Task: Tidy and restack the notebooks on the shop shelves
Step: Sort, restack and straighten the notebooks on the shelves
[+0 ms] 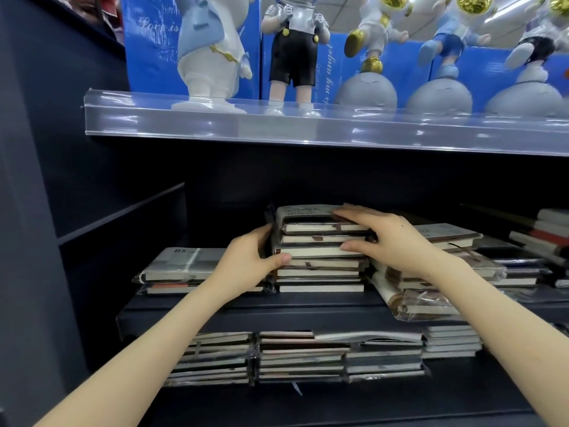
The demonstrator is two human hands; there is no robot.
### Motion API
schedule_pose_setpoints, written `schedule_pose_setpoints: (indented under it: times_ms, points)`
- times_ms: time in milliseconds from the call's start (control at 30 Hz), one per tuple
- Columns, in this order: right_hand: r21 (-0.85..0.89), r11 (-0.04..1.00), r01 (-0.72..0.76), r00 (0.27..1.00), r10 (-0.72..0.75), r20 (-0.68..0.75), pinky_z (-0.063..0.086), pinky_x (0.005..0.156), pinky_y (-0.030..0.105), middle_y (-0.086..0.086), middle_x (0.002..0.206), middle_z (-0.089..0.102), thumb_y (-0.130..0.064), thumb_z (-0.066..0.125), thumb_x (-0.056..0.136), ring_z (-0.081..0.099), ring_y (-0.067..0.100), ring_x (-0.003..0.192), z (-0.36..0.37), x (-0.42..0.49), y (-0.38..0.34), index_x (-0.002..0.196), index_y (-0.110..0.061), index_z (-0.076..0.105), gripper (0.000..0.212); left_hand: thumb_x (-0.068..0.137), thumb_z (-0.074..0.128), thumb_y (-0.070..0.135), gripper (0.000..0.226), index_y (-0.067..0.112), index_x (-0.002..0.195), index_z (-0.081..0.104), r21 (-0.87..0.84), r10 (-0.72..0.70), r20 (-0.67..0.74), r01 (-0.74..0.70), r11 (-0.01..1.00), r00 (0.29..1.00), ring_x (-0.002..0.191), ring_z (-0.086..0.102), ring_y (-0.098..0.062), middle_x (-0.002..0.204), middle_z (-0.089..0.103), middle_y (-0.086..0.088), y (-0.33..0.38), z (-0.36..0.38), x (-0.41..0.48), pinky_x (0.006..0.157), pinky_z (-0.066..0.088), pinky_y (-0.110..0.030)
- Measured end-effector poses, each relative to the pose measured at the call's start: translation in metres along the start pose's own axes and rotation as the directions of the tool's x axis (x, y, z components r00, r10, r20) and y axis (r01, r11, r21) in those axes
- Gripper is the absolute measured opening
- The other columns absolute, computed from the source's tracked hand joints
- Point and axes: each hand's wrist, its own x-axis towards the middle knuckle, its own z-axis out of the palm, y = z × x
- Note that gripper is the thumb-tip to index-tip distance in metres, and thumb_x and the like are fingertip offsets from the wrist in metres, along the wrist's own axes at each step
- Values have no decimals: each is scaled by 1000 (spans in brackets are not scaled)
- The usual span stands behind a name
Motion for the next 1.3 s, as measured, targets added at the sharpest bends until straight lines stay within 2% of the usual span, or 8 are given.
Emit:
schedule_pose_setpoints:
  times_ms: [133,300,633,833,933,1033,1133,1300]
  points:
    - [33,997,-76,996,74,46,21,109,22,-2,156,25,-42,68,83,26,13,141,3,3,-2,144,-39,32,72,79,74,9,84,9,148,25,-98,-66,50,71,993,997,133,41,-16,146,42,-8,2,-5,7,110,36,-33]
    - [49,998,-49,999,50,-20,25,109,22,-1,153,32,-34,67,86,34,15,138,8,-1,-8,144,-34,37,65,83,66,-3,84,15,149,18,-184,-57,100,74,980,993,119,49,-8,138,49,-4,3,-6,9,89,42,-7]
    - [42,998,-38,999,37,13,25,110,23,-2,153,33,-32,65,88,33,14,139,3,-2,-1,143,-35,36,62,82,69,2,88,22,150,17,-167,-11,73,24,986,997,125,50,-10,137,52,2,3,5,12,109,39,-34]
    - [65,997,-38,999,35,41,21,110,18,-2,152,35,-30,66,87,29,11,140,-1,-2,2,143,-35,37,63,83,68,5,87,25,150,16,-98,-5,113,16,995,994,129,46,-12,140,48,2,4,3,12,111,35,-37]
    - [73,997,-31,998,28,53,19,104,9,-9,148,37,-33,65,87,29,2,135,-7,-4,4,143,-34,37,63,81,74,23,91,27,150,15,-43,0,87,4,999,996,125,41,-2,134,42,18,10,1,9,107,32,-22]
    - [101,995,-16,1000,16,6,23,104,7,-9,144,43,-31,59,92,34,1,133,-10,-7,9,141,-31,41,52,85,62,44,78,31,149,20,-8,48,9,-48,999,999,128,35,1,137,37,21,22,5,4,100,27,-11]
    - [122,992,-18,1000,19,-9,24,110,18,-3,146,44,-26,54,96,35,8,137,-6,-8,11,139,-30,44,45,94,49,38,54,27,145,33,18,88,-106,-86,996,990,131,37,-5,144,43,7,24,15,3,95,24,-2]
    - [47,999,-22,997,26,-70,25,107,17,-3,147,42,-25,51,98,36,12,137,2,-10,7,142,-28,43,45,98,46,31,47,22,143,37,71,111,-168,-100,992,980,109,46,0,130,56,2,23,24,2,78,29,9]
